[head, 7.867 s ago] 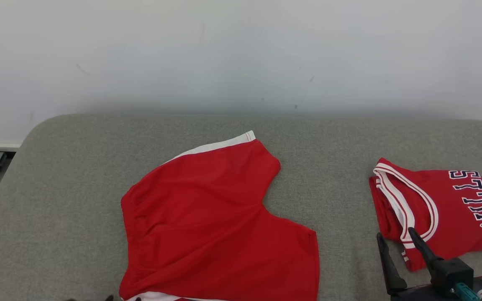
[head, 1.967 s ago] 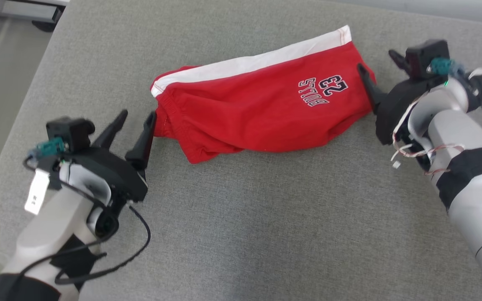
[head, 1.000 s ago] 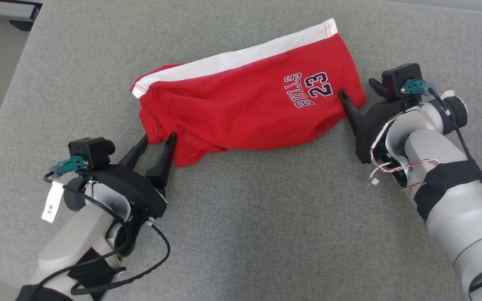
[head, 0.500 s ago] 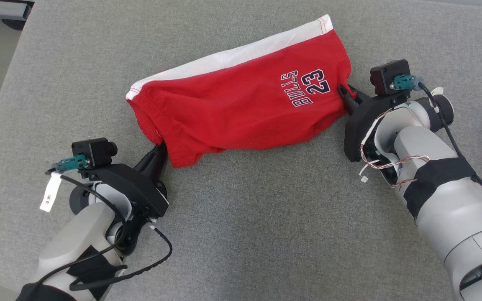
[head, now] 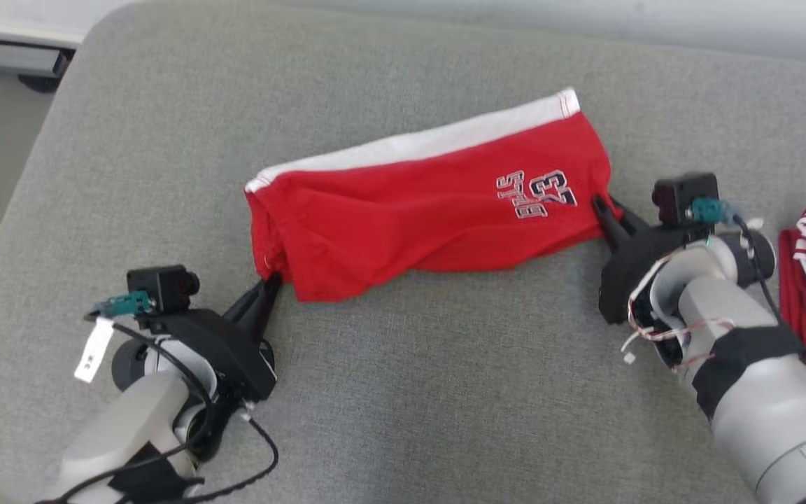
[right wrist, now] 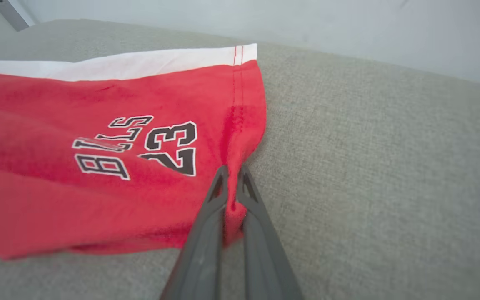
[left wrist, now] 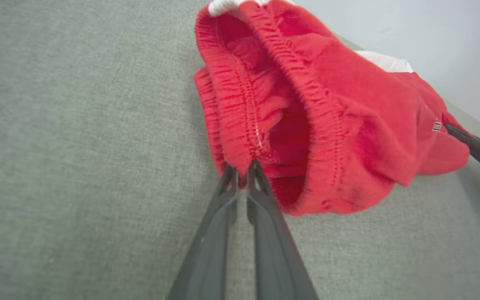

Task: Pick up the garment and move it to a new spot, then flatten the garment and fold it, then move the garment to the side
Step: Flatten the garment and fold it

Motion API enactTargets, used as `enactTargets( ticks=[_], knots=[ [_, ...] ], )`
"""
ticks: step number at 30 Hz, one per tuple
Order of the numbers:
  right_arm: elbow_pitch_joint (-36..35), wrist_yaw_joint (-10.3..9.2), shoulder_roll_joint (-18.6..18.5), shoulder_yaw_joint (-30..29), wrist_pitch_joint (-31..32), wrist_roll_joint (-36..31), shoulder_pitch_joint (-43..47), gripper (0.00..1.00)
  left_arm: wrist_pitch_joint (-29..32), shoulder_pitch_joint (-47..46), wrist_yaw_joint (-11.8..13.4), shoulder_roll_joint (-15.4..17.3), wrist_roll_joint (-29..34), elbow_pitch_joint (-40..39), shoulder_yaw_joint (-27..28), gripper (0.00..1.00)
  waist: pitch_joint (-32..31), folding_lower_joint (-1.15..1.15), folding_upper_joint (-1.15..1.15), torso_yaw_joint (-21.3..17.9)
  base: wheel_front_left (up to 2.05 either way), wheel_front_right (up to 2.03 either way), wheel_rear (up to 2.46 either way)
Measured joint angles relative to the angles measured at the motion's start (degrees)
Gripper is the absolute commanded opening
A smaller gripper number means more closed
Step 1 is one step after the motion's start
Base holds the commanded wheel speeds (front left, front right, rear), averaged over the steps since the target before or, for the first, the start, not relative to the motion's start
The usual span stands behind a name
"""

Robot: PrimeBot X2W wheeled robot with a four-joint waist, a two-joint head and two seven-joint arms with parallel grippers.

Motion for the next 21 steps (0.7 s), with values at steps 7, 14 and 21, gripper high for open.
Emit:
enactTargets(
  ticks=[7, 14, 21],
  knots=[
    [-1.9, 0.11, 0.1, 0.0, -2.6, 1.4, 5.5, 0.0, -0.6, 3.4, 0.0, 0.8, -0.5, -0.8, -2.1, 0.0, -3.2, 0.0, 0.0, -1.0, 0.0, 0.0, 0.0],
    [-5.1, 0.11, 0.4, 0.6, -3.4, 3.9, 12.2, 0.0, -1.4, 7.0, 0.0, 0.7, -1.9, -1.0, -3.8, 0.0, -7.0, -0.01, 0.0, -2.2, 0.0, 0.0, 0.0],
    [-8.9, 0.11, 0.1, 0.9, -3.9, 6.4, 17.6, 0.0, -2.2, 9.9, 0.0, 0.6, -2.4, -0.8, -4.7, 0.0, -11.0, -0.01, 0.0, -3.6, 0.0, 0.0, 0.0]
  ],
)
